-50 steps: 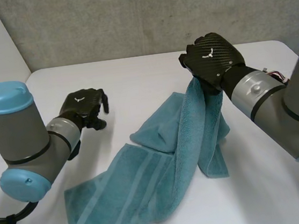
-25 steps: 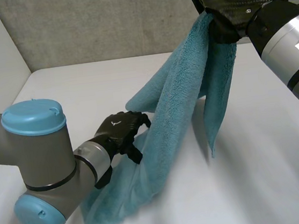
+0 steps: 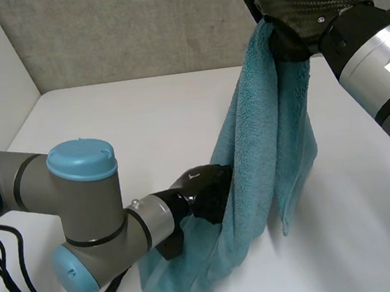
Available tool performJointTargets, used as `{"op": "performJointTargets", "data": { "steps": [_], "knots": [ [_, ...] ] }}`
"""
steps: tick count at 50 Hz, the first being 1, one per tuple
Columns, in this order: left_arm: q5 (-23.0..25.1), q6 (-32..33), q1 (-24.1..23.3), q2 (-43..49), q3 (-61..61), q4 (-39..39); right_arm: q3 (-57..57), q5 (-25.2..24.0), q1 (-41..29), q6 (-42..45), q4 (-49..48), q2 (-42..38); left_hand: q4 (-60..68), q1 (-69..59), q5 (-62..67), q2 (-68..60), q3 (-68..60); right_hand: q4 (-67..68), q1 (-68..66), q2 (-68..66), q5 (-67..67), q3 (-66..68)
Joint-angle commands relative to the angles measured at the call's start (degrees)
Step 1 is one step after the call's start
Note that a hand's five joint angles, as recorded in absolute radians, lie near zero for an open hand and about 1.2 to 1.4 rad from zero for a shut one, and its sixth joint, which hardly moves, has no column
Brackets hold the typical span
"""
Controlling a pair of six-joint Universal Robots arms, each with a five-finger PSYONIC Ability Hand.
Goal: Fold the laundry
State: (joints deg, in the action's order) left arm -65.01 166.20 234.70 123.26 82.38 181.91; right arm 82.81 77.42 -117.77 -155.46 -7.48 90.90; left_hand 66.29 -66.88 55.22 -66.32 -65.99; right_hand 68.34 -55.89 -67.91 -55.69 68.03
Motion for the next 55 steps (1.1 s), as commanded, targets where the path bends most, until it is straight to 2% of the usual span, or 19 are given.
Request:
{"op": "performJointTargets", "data": {
  "steps": [1,6,13,17,20,22,25,31,36,39,41,47,51,55],
  "knots": [
    [-9.1,-2.9,3.4,-2.0,-1.1,0.2,0.1,0.1,0.8,0.9,0.5,-2.5,13.7,-13.1,14.8,-13.7,-14.0,11.7,-24.1,-12.1,-14.3,12.0],
    [-17.3,-1.8,7.9,-4.9,-2.2,2.7,0.1,0.2,1.0,4.1,0.2,-6.9,13.7,-13.1,14.8,-13.7,-14.0,11.7,-24.1,-12.1,-14.3,12.0],
    [-20.4,2.0,10.3,-5.7,-8.0,9.2,-6.3,1.6,0.9,7.8,-0.4,-14.8,13.7,-13.1,14.8,-13.7,-14.0,11.7,-24.1,-12.1,-14.3,12.0],
    [-19.5,3.8,10.5,-6.3,-9.8,9.3,-10.8,4.6,0.1,7.9,0.2,-17.0,13.7,-13.1,14.8,-13.7,-14.0,11.7,-24.1,-12.1,-14.3,12.0],
    [-19.2,3.5,9.4,-6.8,-8.7,8.1,-10.1,5.0,0.3,7.6,0.1,-16.8,13.7,-13.1,14.8,-13.7,-14.0,11.7,-24.1,-12.1,-14.3,12.0],
    [-18.6,3.6,6.8,-7.2,-5.4,6.2,-9.4,5.2,0.1,7.5,0.2,-15.8,-25.3,25.8,-24.2,25.3,25.0,11.7,-24.1,-12.1,-14.3,12.0],
    [-16.3,3.6,4.2,-7.1,-2.7,4.8,-7.8,5.0,-0.1,7.2,0.0,-10.9,-27.3,27.9,-26.2,27.3,27.0,11.7,-24.1,-12.1,-14.3,12.0],
    [-13.7,2.6,3.6,-7.6,0.7,2.7,-6.3,4.2,0.1,5.3,0.1,-5.0,-27.0,27.6,-25.9,27.0,26.7,11.7,-24.1,-12.1,-14.3,12.0],
    [-12.3,-2.5,2.9,-7.4,2.8,0.3,-5.4,3.7,0.0,4.5,0.4,-1.8,-18.9,19.5,-17.9,19.0,18.6,11.7,-24.1,-12.1,-14.3,12.0],
    [-11.2,-4.5,2.5,-7.1,2.9,0.3,-4.9,3.4,-0.1,4.3,0.6,-0.7,-18.6,19.2,-17.5,18.6,18.3,11.7,-24.1,-12.1,-14.3,12.0],
    [-8.7,-7.5,1.7,-6.0,2.7,0.8,-4.6,3.4,-0.2,4.4,0.9,-0.1,-22.4,23.0,-21.3,22.4,22.1,11.7,-24.1,-12.1,-14.3,12.0],
    [-3.8,-10.9,-1.6,-0.8,-1.5,1.3,-3.8,3.4,-1.1,4.3,1.7,1.5,-32.0,32.6,-30.9,32.0,31.7,11.7,-24.1,-12.1,-14.3,12.0],
    [-1.8,-11.5,-2.2,1.0,-3.0,1.3,-3.4,3.5,-2.1,4.4,1.7,1.6,-41.9,42.5,-40.8,41.9,41.6,11.7,-24.1,-12.1,-14.3,12.0],
    [-0.3,-11.6,-3.3,2.7,-4.2,2.2,-3.2,3.5,-3.0,4.4,1.6,1.5,-43.8,44.4,-42.7,43.8,43.5,11.7,-24.1,-12.1,-14.3,12.0]
  ]
}}
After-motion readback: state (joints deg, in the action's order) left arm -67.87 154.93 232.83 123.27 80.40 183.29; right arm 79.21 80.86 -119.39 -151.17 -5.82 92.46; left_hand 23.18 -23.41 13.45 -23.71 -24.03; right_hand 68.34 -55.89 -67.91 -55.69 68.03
